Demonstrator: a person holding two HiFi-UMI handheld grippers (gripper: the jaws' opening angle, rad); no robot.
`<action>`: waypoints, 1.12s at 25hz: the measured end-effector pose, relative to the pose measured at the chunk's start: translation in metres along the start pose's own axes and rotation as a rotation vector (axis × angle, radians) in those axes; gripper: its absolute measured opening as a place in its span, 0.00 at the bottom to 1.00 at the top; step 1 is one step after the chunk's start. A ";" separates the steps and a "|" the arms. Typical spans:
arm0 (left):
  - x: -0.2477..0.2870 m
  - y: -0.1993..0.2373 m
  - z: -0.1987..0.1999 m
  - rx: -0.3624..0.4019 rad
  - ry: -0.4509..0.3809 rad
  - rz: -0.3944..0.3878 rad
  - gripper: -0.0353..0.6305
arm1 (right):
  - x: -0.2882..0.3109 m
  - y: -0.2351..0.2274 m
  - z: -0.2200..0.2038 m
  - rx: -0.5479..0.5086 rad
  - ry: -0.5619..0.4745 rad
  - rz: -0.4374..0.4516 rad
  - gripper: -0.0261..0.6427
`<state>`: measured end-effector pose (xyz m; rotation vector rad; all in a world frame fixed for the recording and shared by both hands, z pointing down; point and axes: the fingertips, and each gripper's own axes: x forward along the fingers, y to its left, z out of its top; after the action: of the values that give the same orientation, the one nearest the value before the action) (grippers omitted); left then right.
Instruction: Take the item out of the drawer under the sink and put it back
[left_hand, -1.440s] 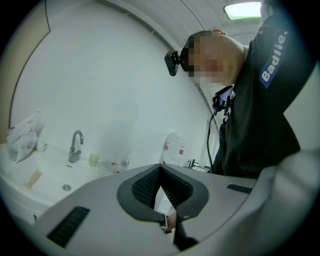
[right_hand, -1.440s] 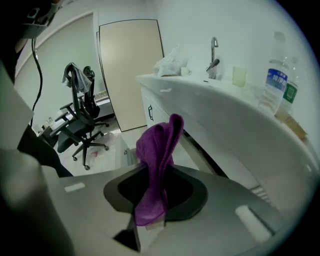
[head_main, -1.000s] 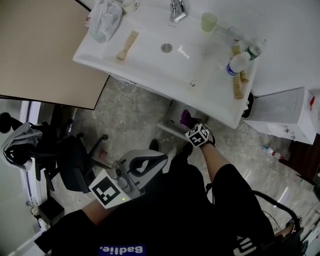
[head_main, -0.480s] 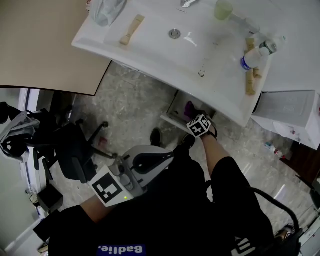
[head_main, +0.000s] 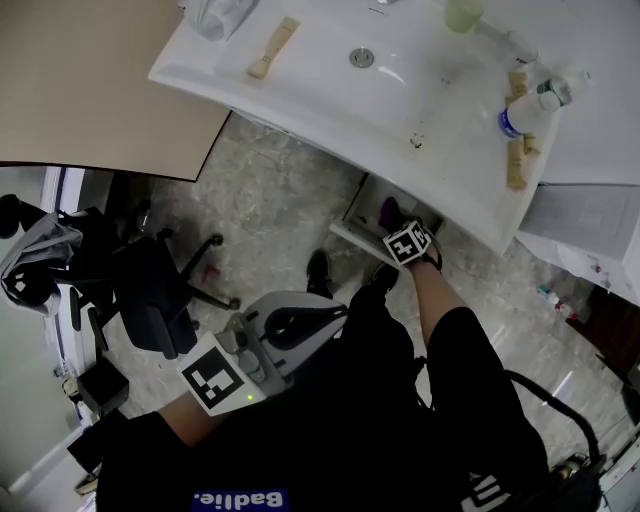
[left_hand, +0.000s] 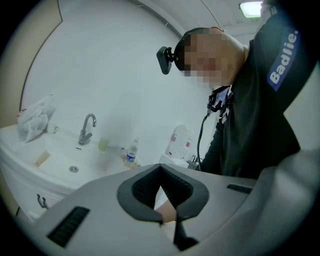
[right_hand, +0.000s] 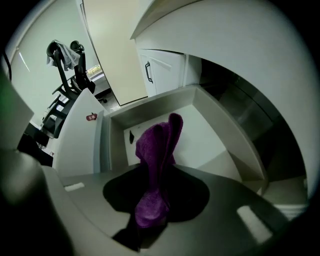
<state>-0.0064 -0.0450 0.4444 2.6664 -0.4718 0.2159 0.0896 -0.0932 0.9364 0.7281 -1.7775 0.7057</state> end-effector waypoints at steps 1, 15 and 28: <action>-0.001 0.000 -0.001 -0.001 0.000 0.002 0.04 | 0.002 0.001 -0.001 0.008 0.003 0.009 0.18; -0.011 -0.011 0.005 0.017 -0.031 -0.007 0.04 | -0.034 0.004 0.005 0.064 -0.071 0.008 0.26; -0.019 -0.043 0.031 0.069 -0.087 -0.105 0.04 | -0.142 0.037 0.017 0.069 -0.252 -0.052 0.26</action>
<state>-0.0057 -0.0157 0.3965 2.7680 -0.3561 0.0864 0.0906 -0.0623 0.7918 0.9398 -1.9609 0.6663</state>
